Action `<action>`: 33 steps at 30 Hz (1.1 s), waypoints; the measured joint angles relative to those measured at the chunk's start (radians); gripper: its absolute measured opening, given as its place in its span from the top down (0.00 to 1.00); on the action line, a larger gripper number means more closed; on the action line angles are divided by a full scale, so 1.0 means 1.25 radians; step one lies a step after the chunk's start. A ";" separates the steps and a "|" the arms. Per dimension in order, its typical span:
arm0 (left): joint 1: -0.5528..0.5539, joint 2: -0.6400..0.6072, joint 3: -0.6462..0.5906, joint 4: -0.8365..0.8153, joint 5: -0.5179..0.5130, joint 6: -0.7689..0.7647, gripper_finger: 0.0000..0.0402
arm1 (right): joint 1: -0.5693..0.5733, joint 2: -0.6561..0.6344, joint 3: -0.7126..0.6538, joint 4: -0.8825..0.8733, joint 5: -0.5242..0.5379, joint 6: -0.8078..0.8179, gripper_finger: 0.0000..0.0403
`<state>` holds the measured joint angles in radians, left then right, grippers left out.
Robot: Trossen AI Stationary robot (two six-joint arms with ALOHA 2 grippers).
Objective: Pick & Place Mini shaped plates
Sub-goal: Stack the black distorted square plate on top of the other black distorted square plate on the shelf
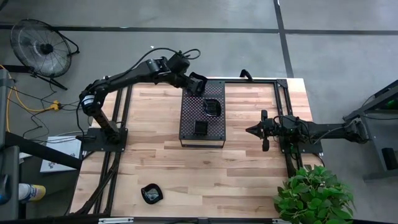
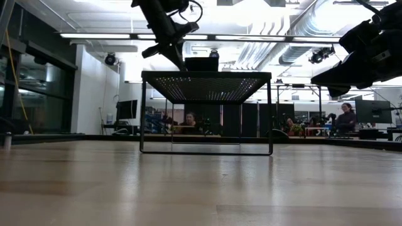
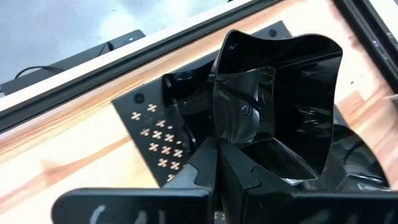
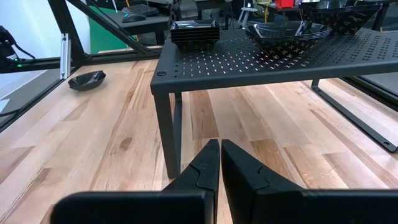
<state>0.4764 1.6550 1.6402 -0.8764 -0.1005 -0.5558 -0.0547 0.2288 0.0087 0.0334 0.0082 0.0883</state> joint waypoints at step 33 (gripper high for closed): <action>-0.005 0.061 0.000 0.051 0.024 0.050 0.82 | 0.000 0.000 0.000 0.000 0.000 0.000 0.97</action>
<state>0.4706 1.7317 1.6398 -0.8131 -0.0699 -0.4932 -0.0546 0.2288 0.0086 0.0334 0.0079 0.0883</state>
